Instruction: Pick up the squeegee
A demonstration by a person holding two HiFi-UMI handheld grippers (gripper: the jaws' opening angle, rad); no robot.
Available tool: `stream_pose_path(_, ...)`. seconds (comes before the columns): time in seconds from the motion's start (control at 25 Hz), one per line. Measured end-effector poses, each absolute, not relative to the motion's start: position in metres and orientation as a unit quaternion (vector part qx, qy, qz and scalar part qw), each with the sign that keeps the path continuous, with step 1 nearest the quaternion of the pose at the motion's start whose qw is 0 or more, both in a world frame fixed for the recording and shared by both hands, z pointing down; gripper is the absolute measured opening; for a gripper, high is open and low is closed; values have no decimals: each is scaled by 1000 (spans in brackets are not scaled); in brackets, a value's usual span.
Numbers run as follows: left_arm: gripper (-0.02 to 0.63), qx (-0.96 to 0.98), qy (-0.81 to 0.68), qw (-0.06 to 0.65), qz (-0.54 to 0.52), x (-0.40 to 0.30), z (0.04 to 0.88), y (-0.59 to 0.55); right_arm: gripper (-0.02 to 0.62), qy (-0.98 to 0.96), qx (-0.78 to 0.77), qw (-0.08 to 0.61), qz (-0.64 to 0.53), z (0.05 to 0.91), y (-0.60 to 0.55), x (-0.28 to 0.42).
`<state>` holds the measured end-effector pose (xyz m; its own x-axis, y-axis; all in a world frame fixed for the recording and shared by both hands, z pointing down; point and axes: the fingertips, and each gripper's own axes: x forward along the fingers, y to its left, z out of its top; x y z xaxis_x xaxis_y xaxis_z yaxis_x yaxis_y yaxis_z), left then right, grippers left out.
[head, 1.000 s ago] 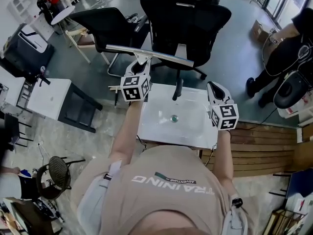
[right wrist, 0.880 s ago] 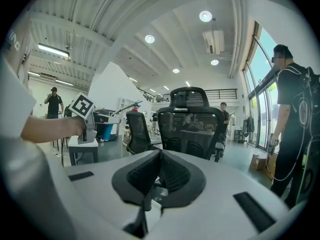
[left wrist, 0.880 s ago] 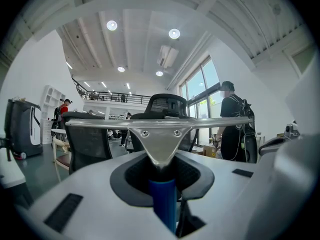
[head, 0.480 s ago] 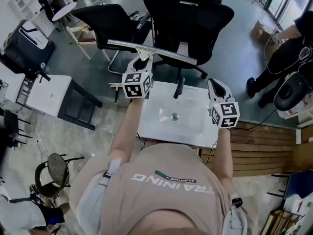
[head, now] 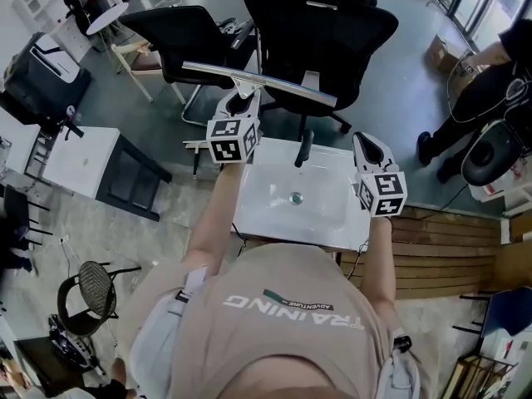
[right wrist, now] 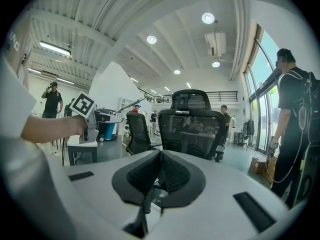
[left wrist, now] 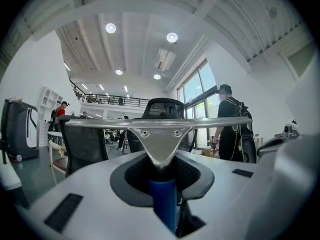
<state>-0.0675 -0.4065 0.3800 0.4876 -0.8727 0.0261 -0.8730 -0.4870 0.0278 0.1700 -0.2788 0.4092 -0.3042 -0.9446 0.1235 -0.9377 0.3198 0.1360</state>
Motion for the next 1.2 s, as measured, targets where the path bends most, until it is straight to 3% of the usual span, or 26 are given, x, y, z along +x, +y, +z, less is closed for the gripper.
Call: stream_pose_path(1.2,97,869,-495,12,0,-71,372,-410,35,-799,594,89,-13,413,-280,168)
